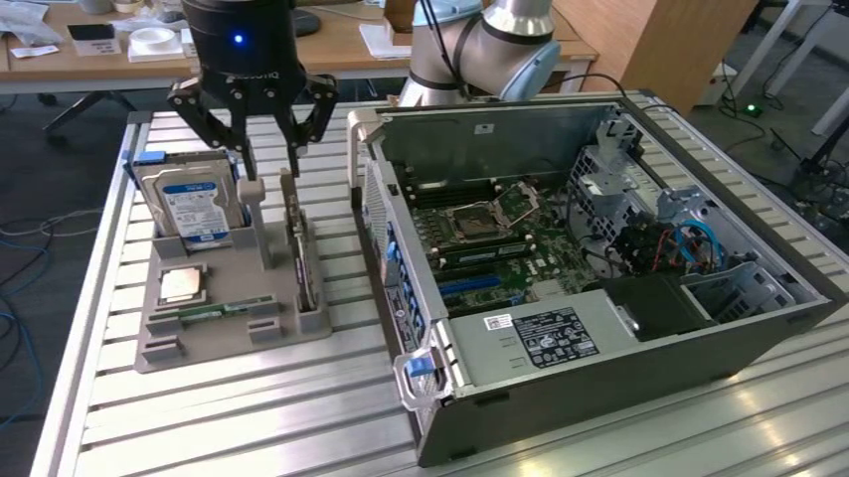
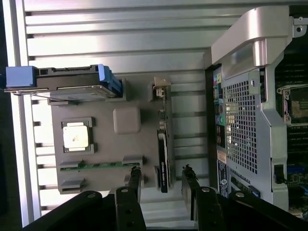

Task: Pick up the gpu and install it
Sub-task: 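Pick up the gpu and move the gpu toward the slot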

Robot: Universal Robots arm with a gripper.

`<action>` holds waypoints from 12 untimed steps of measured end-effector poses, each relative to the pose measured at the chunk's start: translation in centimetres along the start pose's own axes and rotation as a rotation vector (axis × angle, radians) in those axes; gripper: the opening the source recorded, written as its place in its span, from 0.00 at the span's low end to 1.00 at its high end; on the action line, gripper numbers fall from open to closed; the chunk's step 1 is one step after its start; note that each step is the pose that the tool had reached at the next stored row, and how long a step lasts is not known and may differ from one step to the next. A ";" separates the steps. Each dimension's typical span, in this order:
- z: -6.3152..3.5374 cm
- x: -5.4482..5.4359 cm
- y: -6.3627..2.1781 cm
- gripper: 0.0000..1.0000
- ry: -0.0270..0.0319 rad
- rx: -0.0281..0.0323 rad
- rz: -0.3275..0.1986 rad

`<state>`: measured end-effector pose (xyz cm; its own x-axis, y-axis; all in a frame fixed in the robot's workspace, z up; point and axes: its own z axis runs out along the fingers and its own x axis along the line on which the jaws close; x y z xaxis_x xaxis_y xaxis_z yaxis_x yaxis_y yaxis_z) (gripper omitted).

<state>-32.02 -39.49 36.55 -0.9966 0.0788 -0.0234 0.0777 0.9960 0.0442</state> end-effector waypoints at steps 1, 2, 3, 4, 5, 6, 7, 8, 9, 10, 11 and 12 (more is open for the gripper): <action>0.17 0.0 0.01 0.47 0.0001 0.0001 0.000; 0.33 0.0 0.01 0.47 0.0001 0.0001 0.000; 0.48 0.0 0.01 0.47 0.0000 0.0001 0.000; 0.63 0.0 0.02 0.47 0.0000 0.0000 0.000; 0.78 0.0 0.03 0.47 0.0000 0.0000 0.000; 0.92 0.0 0.04 0.47 0.0000 0.0000 0.000; 1.05 0.0 0.05 0.47 0.0000 0.0000 0.000; 1.17 0.0 0.07 0.47 -0.0001 0.0000 0.000; 1.27 0.0 0.07 0.47 0.0001 0.0001 0.000; 1.36 0.0 0.07 0.47 0.0001 0.0001 0.000; 1.47 0.0 0.08 0.47 0.0001 0.0001 0.000; 1.59 0.0 0.08 0.47 0.0000 0.0000 0.000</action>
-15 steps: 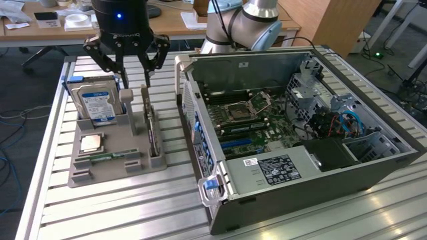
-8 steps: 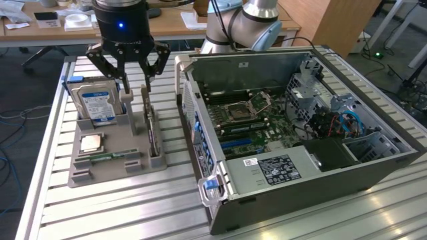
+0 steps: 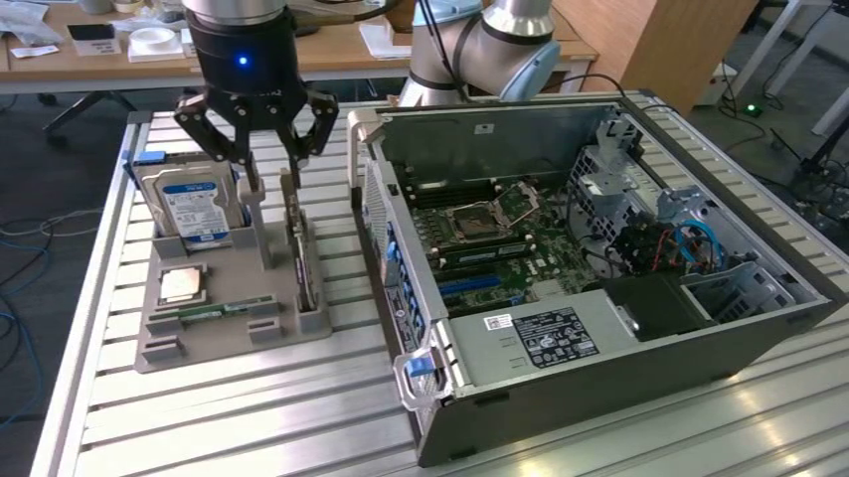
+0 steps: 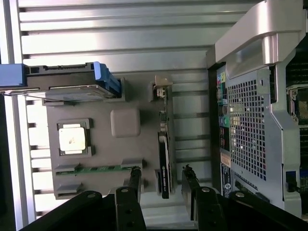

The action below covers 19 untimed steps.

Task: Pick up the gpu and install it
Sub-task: 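Pick up the gpu and move the gpu toward the slot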

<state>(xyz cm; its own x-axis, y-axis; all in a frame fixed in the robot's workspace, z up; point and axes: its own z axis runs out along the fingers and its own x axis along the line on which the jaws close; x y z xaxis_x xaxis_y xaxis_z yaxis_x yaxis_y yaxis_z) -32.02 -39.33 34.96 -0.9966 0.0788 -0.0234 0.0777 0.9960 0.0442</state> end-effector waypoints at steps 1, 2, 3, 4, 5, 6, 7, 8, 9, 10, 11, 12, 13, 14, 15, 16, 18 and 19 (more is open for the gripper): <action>0.12 0.0 0.01 0.47 0.0001 0.0000 0.000; 0.24 0.0 0.01 0.47 0.0001 0.0000 0.000; 0.35 0.0 0.02 0.47 0.0000 0.0000 0.000; 0.45 0.0 0.03 0.47 0.0000 0.0000 0.000; 0.55 0.0 0.03 0.47 0.0000 -0.0001 0.000; 0.65 0.0 0.04 0.47 0.0000 -0.0001 0.000; 0.75 0.0 0.04 0.47 0.0000 0.0000 0.000; 0.84 0.0 0.05 0.47 0.0000 0.0000 0.000; 0.92 0.0 0.06 0.47 0.0001 0.0000 0.000; 1.02 0.0 0.07 0.47 0.0000 0.0000 0.000; 1.11 0.0 0.07 0.47 0.0000 -0.0001 0.000; 1.19 0.0 0.08 0.47 0.0001 0.0000 0.000; 1.29 0.0 0.09 0.47 0.0001 0.0000 0.000; 1.37 0.0 0.09 0.47 0.0001 0.0000 0.000; 1.45 0.0 0.10 0.47 0.0001 0.0001 0.000; 1.54 0.0 0.11 0.47 0.0000 0.0001 0.000; 1.71 0.1 0.12 0.47 0.0001 0.0001 0.000; 1.80 0.1 0.13 0.47 0.0001 0.0000 0.000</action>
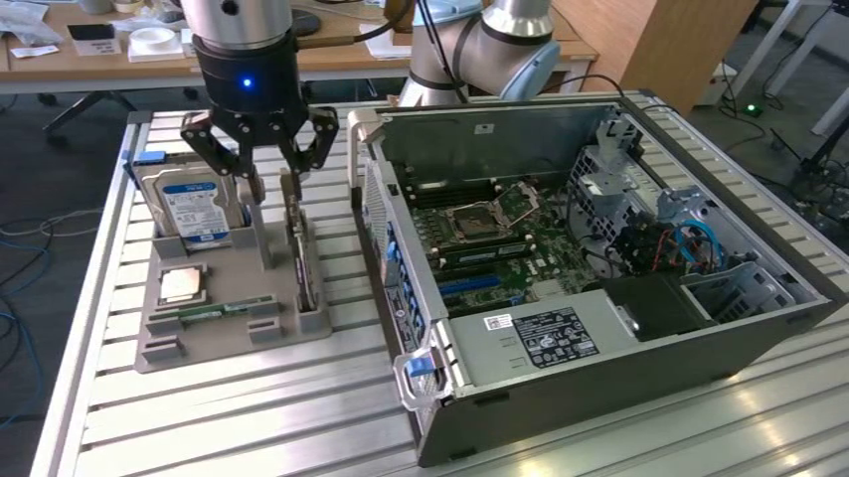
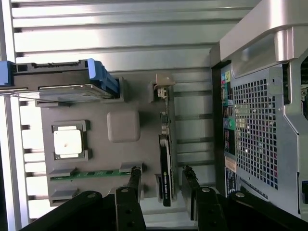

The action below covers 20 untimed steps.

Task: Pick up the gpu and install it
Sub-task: 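Pick up the gpu and move the gpu toward the slot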

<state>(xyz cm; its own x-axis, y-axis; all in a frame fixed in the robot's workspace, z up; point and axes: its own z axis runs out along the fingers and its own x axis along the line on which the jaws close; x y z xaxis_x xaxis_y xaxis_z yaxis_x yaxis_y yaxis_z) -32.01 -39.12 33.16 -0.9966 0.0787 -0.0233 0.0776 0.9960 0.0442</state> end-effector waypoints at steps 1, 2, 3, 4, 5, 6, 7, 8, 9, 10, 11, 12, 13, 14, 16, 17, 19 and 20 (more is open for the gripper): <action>0.08 0.0 0.01 0.47 0.0000 0.0000 0.000; 0.16 0.0 0.01 0.47 0.0000 0.0000 0.000; 0.24 0.0 0.02 0.47 -0.0001 0.0000 0.000; 0.32 0.0 0.03 0.47 -0.0001 0.0000 0.000; 0.40 0.0 0.03 0.47 -0.0001 -0.0001 0.000; 0.48 0.0 0.04 0.47 -0.0001 0.0000 0.000; 0.57 0.0 0.05 0.47 -0.0001 0.0000 0.000; 0.65 0.0 0.06 0.47 -0.0001 0.0000 0.000; 0.74 0.0 0.08 0.47 -0.0001 0.0000 0.000; 0.83 0.0 0.09 0.47 -0.0001 0.0000 0.000; 0.91 0.0 0.10 0.47 -0.0001 0.0000 0.000; 0.99 0.0 0.11 0.47 0.0000 0.0001 0.000; 1.07 0.0 0.12 0.47 -0.0001 0.0000 0.000; 1.15 0.0 0.13 0.47 0.0000 0.0000 0.000; 1.34 0.0 0.15 0.47 -0.0001 0.0000 0.000; 1.43 0.1 0.17 0.47 0.0000 0.0000 0.000; 1.62 0.1 0.18 0.47 -0.0001 0.0000 0.000; 1.70 0.1 0.19 0.47 0.0000 0.0000 0.000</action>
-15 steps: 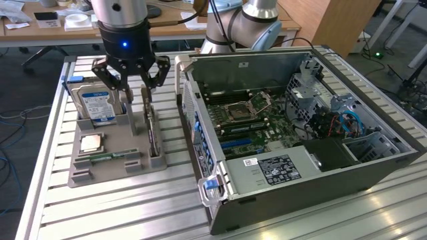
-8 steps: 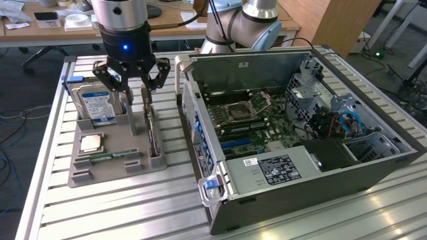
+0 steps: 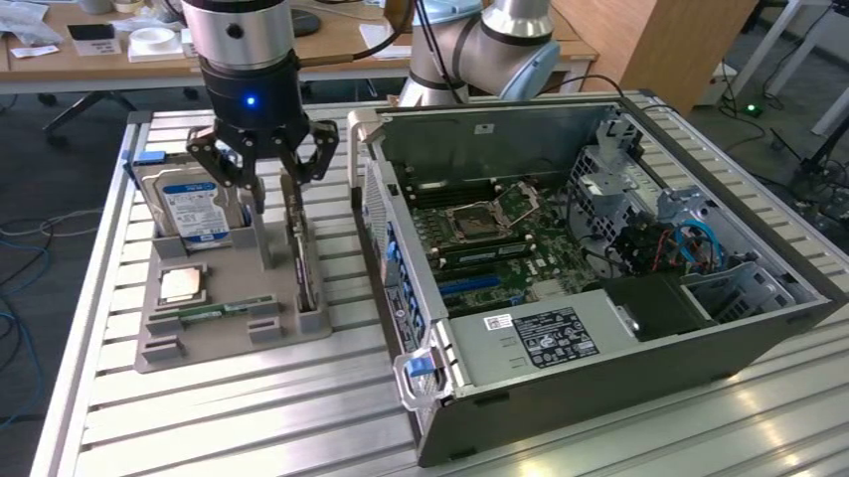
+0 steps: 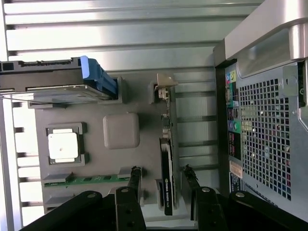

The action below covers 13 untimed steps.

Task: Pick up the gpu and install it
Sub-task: 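Pick up the gpu and move the gpu toward the slot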

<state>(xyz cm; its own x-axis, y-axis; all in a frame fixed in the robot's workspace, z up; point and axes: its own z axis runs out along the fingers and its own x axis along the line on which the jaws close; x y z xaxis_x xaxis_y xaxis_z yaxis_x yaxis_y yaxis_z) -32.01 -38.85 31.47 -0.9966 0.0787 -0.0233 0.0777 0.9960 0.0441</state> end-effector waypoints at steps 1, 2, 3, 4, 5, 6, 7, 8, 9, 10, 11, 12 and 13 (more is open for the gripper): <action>0.08 0.0 0.01 0.47 0.0000 -0.0001 0.000; 0.14 0.0 0.01 0.47 0.0000 0.0000 0.000; 0.15 0.0 0.01 0.47 0.0001 0.0001 0.000; 0.15 0.0 0.01 0.47 0.0002 0.0002 0.000; 0.16 0.0 0.00 0.47 0.0001 0.0001 0.000; 0.18 0.0 -0.04 0.47 -0.0002 -0.0002 0.000; 0.18 0.0 -0.11 0.47 -0.0001 -0.0002 0.000; 0.17 0.0 -0.20 0.47 0.0000 -0.0001 0.000; 0.16 0.0 -0.31 0.47 0.0000 0.0000 0.000; 0.15 0.0 -0.44 0.47 0.0000 -0.0001 0.000; 0.15 -0.1 -0.58 0.47 0.0000 0.0000 0.000; 0.15 -0.1 -0.72 0.47 0.0000 0.0000 0.000; 0.16 -0.1 -0.81 0.47 -0.0001 -0.0001 0.000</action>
<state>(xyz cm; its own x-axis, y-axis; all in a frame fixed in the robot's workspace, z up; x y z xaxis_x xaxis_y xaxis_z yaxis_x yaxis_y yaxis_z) -31.98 -39.66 31.27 -0.9966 0.0789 -0.0234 0.0778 0.9960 0.0442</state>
